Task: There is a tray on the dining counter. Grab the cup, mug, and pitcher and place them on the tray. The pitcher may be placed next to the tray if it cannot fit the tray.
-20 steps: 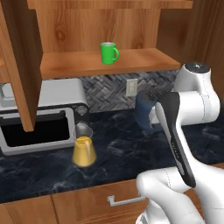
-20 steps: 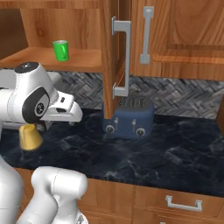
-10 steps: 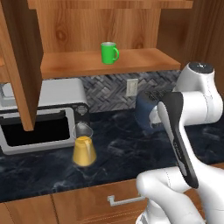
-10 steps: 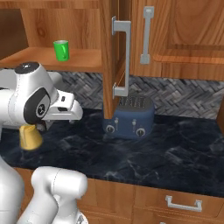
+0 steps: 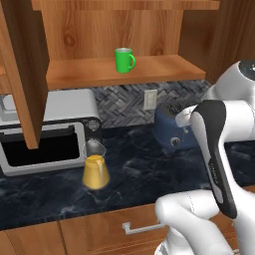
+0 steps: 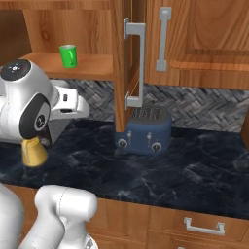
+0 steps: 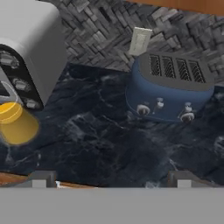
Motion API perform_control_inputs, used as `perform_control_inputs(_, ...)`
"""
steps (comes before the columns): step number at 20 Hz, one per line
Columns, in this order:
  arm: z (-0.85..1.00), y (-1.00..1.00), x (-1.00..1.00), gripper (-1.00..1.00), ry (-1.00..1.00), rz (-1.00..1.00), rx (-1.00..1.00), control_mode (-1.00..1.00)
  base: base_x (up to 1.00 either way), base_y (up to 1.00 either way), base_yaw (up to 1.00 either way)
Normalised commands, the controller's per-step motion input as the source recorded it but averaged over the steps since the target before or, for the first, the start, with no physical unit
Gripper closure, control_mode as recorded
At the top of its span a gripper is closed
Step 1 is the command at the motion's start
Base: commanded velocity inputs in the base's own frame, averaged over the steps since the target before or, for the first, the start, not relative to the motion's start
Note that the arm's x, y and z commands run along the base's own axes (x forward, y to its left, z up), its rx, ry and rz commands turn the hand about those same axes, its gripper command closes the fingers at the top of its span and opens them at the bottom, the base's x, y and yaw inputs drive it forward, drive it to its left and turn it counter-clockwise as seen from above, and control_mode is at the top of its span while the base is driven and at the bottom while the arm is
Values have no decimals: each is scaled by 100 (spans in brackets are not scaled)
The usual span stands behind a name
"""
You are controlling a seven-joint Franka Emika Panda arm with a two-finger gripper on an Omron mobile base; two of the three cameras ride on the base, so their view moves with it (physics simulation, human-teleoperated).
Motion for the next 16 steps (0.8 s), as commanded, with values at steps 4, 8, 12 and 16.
perform_control_inputs(4,51,0,0,-100,-28,0,6,-100,0,0,0)
perform_control_inputs(8,56,0,-1,-100,-29,1,12,-100,0,0,0)
perform_control_inputs(12,51,0,0,-100,-23,6,17,-100,0,0,0)
perform_control_inputs(16,40,0,6,-100,-11,10,16,-100,0,0,0)
